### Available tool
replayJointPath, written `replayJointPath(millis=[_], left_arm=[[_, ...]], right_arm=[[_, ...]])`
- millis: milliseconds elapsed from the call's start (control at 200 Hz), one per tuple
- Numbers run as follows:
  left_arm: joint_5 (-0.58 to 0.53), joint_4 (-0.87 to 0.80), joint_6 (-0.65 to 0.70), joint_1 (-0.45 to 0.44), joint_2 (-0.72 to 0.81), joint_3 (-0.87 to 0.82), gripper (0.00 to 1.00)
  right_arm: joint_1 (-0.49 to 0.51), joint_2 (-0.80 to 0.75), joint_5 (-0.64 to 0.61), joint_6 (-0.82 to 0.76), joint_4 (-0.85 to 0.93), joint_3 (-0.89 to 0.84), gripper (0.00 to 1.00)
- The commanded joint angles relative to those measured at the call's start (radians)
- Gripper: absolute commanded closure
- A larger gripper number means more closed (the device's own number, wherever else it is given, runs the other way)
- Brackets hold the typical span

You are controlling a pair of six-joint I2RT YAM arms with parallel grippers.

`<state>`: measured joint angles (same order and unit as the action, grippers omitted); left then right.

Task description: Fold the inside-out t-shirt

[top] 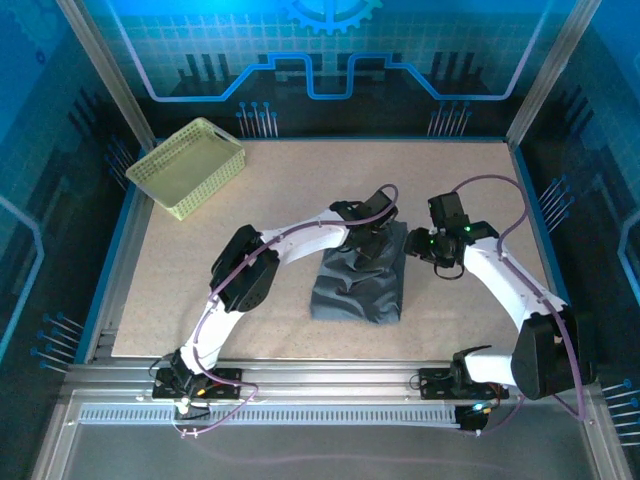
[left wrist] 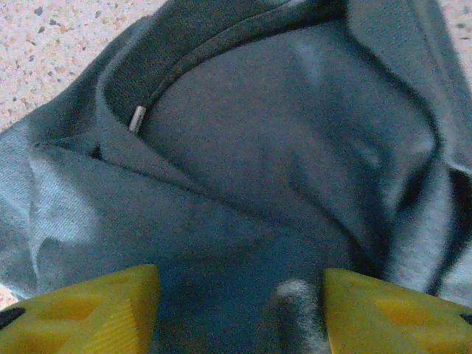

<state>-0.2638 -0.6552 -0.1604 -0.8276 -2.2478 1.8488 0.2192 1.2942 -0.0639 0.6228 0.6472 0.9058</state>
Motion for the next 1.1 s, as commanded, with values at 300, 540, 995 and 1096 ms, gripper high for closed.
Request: replayJointPath(millis=[300,540,995,1096], left_arm=[[-0.039,0.101,-0.098,0.059,0.068,-0.066,0.82],[0.119,0.314,-0.258,0.179,0.227,-0.284,0.91],[0.251,0.424,-0.408,0.326,0.228,-0.389,0.78],[0.195,0.375,-0.434,0.338,0.217,-0.382,0.67]], right_arm=[[-0.014,0.135,0.064,-0.093,-0.122,0.047,0.43],[-0.011,0.325,0.065,-0.144,-0.158,0.199,0.43],[-0.011,0.534,0.062,-0.199,-0.162,0.38,0.43],[-0.012,0.548,0.065,-0.208,-0.162,0.393,0.43]])
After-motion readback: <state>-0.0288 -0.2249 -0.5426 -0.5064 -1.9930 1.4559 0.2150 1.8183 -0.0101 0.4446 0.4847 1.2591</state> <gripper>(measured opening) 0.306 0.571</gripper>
